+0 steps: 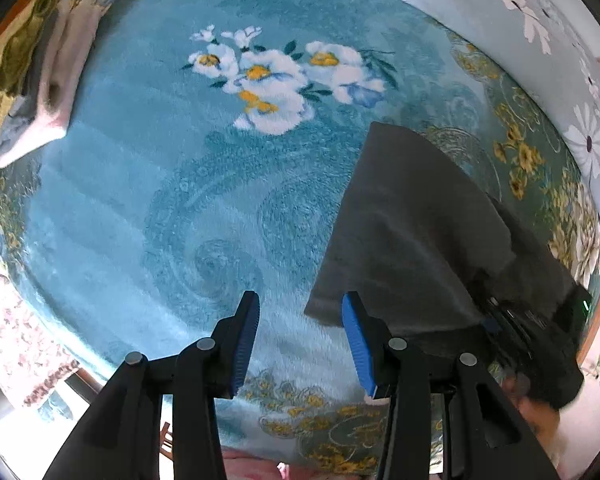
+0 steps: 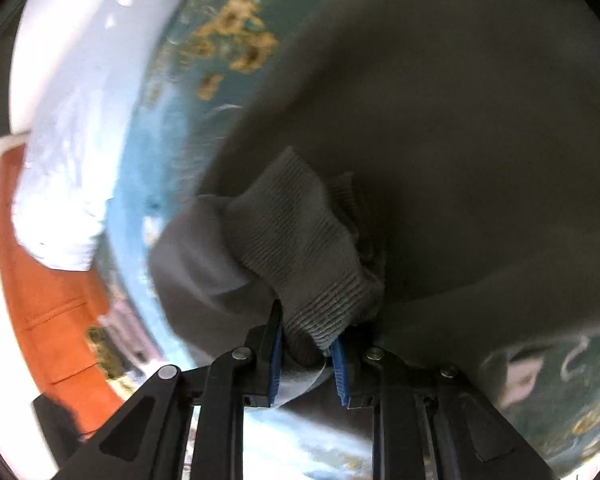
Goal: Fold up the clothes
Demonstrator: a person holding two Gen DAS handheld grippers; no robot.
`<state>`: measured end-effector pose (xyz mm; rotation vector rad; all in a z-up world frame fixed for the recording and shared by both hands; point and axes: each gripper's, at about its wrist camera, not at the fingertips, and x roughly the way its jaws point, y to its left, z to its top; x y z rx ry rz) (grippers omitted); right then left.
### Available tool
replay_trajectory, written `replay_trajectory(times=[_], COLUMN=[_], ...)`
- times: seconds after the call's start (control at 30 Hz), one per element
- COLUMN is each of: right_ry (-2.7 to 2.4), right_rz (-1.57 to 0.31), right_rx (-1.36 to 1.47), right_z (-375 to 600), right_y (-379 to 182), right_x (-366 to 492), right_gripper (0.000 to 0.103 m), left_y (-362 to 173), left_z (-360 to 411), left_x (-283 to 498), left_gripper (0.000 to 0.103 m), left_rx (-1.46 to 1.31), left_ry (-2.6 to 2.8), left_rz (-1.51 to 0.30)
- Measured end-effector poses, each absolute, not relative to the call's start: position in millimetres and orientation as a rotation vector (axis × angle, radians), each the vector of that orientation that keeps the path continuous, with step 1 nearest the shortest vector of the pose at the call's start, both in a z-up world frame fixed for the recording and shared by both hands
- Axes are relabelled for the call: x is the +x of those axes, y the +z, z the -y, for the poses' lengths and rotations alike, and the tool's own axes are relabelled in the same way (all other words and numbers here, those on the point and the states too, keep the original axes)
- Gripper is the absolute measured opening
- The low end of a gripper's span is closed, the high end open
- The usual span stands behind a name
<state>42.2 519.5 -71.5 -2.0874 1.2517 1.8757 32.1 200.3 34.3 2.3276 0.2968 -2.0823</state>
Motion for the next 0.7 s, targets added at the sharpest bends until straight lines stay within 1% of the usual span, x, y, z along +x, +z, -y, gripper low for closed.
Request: replay_trajectory(times=[0.07,0.13,0.2,0.27,0.3,0.37,0.5,0.57,0.63,0.7], right_ry=[1.872,1.879,1.911,1.955,1.976,2.012,1.970,1.899,1.846,1.821], right_rz=[-1.223,-1.246,-1.312,-1.390,-1.423,-1.471,-1.439,-1.454,-1.498,-1.546], right_rx=[-2.107,-2.109,-2.092,-2.033,-1.985,-1.863,-1.562,-1.441,-1.363,-1.324], right_z=[-516.4,-516.9,-522.2,-535.8,-547.2,-577.5,-664.4,-708.5,-739.9,-761.5], right_y=[-73.3,-68.6,-57.2,-39.9,-30.2,-10.7,14.2,13.9,9.1,0.8], right_x=[37.8,38.1,44.5,57.4,66.4,87.2,137.5,161.8,177.9,185.2], right_gripper=[0.024,0.027,0.030,0.037,0.039,0.046,0.053,0.056,0.062,0.062], left_y=[41.9,49.8,57.8,64.8,67.8,72.1,73.7,75.1,76.2,77.1], left_z=[-200.2,-198.7,-197.6,-200.5,-203.8,-211.9,-237.0,-251.5,-263.6,-269.7], left_x=[32.4,31.3,29.2,28.7,29.2,31.8,45.1,51.7,60.5,66.1], left_gripper=[0.044,0.044,0.044,0.044,0.044,0.044,0.044,0.044,0.044,0.044], left_rx=[2.315,2.294,2.267,2.249,2.244,2.241,2.278,2.301,2.319,2.327], left_ry=[-2.097,-2.114,-2.128,-2.149,-2.162,-2.186,-2.205,-2.216,-2.219,-2.211], left_rz=[-0.268,-0.250,-0.273,-0.281,-0.279,-0.265,-0.221,-0.187,-0.140,-0.116])
